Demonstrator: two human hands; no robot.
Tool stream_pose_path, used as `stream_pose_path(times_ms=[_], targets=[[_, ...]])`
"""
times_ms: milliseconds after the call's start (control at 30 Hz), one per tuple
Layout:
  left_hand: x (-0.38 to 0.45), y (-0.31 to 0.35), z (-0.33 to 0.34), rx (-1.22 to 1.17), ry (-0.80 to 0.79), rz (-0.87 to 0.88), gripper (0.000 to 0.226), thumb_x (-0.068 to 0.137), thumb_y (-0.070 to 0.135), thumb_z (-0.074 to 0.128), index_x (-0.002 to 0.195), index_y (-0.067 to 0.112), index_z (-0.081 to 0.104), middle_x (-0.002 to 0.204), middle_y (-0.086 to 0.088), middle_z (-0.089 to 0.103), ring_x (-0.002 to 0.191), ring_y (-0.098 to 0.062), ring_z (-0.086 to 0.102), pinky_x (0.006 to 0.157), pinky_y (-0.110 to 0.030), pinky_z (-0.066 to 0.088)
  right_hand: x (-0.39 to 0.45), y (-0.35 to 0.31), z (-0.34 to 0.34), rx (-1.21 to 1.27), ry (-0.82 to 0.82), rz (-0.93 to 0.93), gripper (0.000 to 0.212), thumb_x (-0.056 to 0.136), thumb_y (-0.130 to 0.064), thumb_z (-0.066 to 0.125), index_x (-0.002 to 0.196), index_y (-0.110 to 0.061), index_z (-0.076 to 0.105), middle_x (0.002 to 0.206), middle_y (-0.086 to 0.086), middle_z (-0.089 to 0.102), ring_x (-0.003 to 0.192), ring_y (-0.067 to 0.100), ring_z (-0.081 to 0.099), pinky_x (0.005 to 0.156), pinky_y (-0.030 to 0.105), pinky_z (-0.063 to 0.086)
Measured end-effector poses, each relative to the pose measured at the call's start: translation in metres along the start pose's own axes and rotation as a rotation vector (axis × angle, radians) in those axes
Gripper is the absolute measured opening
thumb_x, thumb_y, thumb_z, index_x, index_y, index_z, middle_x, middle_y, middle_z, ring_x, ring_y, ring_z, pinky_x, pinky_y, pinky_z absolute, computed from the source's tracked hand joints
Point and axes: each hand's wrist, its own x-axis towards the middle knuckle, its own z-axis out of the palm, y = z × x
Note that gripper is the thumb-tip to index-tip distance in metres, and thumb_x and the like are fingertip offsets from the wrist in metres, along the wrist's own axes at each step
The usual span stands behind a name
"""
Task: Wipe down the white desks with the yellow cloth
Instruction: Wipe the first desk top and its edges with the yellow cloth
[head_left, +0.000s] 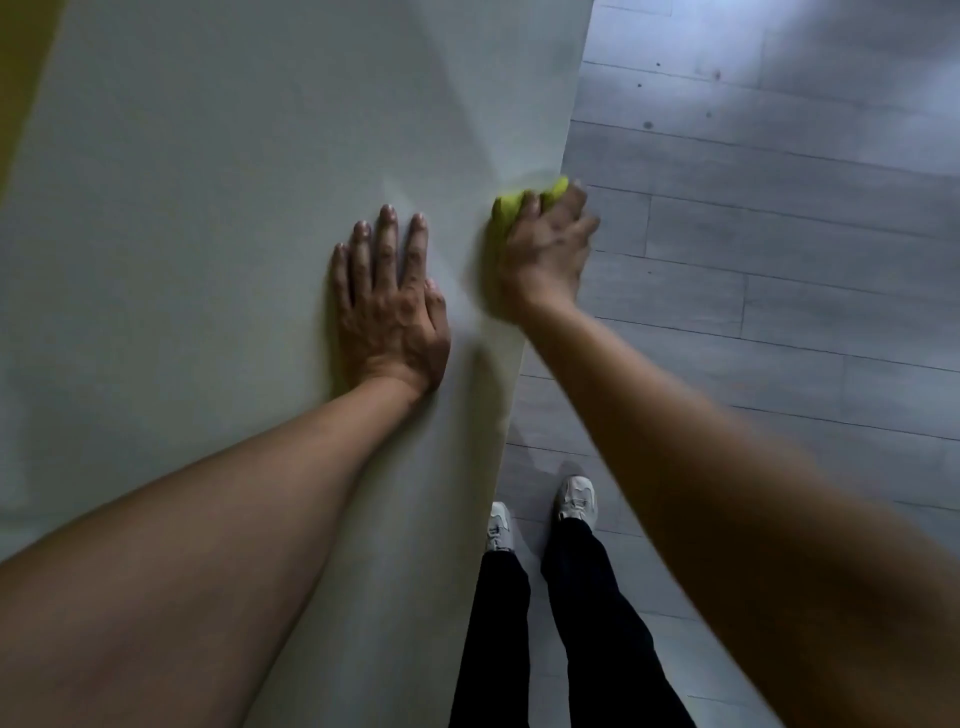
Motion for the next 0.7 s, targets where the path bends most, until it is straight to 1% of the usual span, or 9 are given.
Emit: stream_pose_path(times_ms=[100,167,233,300,400,467,567,633,700], targets=[[0.0,0.0,-0.001,0.005,0.013,-0.002,0.063,0.1,0.036,0.033,0.159,0.019,0.043,0.166,-0.012,0.038,0.153,-0.038,0.034,0.128,-0.052,0.019,0.036,-0.017,0.002,-0.022,0.037,-0.028,0.05,0.107,-0.042,0.031,0.149,-0.014,0.028,0.137,0.017,0.039,0.125,0.038,0.048,0.103,0.046,0.041],[0.001,0.002,-0.002,-0.002,-0.002,-0.005,0.063,0.1,0.036,0.031,0.16,0.02,0.043,0.167,-0.011,0.037,0.154,-0.037,0.034,0.128,-0.051,0.018,0.027,-0.009,0.004,-0.03,0.049,-0.047,0.052,0.107,-0.043,0.032,0.15,-0.014,0.028,0.138,0.017,0.039,0.124,0.037,0.048,0.103,0.046,0.042],[0.0,0.001,-0.006,-0.01,-0.026,-0.007,0.064,0.1,0.036,0.031,0.16,0.02,0.043,0.167,-0.011,0.036,0.154,-0.037,0.033,0.128,-0.051,0.017,-0.007,0.009,0.005,0.0,0.036,-0.067,0.054,0.107,-0.045,0.032,0.152,-0.017,0.026,0.139,0.017,0.038,0.123,0.036,0.047,0.105,0.049,0.041],[0.001,0.0,-0.008,-0.019,-0.058,-0.001,0.063,0.1,0.035,0.032,0.16,0.019,0.042,0.167,-0.012,0.035,0.154,-0.037,0.032,0.129,-0.051,0.016,-0.061,0.038,0.007,0.027,-0.014,-0.042,0.057,0.106,-0.045,0.033,0.156,-0.018,0.023,0.139,0.018,0.037,0.123,0.038,0.045,0.107,0.049,0.039],[0.0,-0.003,-0.017,-0.041,-0.129,0.006,0.063,0.099,0.033,0.034,0.16,0.015,0.041,0.167,-0.017,0.033,0.154,-0.039,0.032,0.129,-0.047,0.014,-0.143,0.076,0.003,0.009,-0.067,-0.029,0.061,0.106,-0.043,0.038,0.158,-0.016,0.021,0.138,0.021,0.038,0.123,0.04,0.045,0.106,0.049,0.037],[-0.011,-0.002,-0.028,-0.063,-0.162,-0.017,0.065,0.098,0.031,0.034,0.16,0.012,0.04,0.167,-0.02,0.031,0.154,-0.04,0.031,0.128,-0.044,0.013,-0.163,0.087,0.0,0.005,-0.103,-0.032,0.063,0.106,-0.042,0.039,0.159,-0.014,0.02,0.138,0.021,0.038,0.124,0.042,0.044,0.108,0.051,0.038],[-0.059,0.005,-0.047,-0.069,-0.181,-0.104,0.065,0.098,0.029,0.032,0.159,0.009,0.04,0.166,-0.021,0.033,0.153,-0.041,0.033,0.127,-0.045,0.017,-0.152,0.076,-0.003,0.003,-0.143,0.01,0.062,0.106,-0.041,0.037,0.159,-0.014,0.018,0.142,0.023,0.036,0.127,0.043,0.042,0.109,0.049,0.034],[-0.114,0.01,-0.061,-0.078,-0.224,-0.172,0.065,0.097,0.03,0.032,0.158,0.009,0.041,0.166,-0.021,0.033,0.152,-0.04,0.034,0.127,-0.046,0.019,-0.132,0.062,-0.005,-0.004,-0.156,0.02,0.062,0.107,-0.043,0.033,0.159,-0.013,0.015,0.145,0.023,0.033,0.131,0.042,0.04,0.109,0.046,0.033],[-0.176,0.014,-0.074,-0.076,-0.236,-0.222,0.063,0.099,0.03,0.034,0.158,0.01,0.042,0.166,-0.02,0.034,0.152,-0.04,0.034,0.126,-0.046,0.02,-0.101,0.046,-0.004,-0.034,-0.145,0.019,0.063,0.108,-0.044,0.031,0.159,-0.012,0.013,0.147,0.021,0.032,0.132,0.041,0.04,0.11,0.044,0.032]])
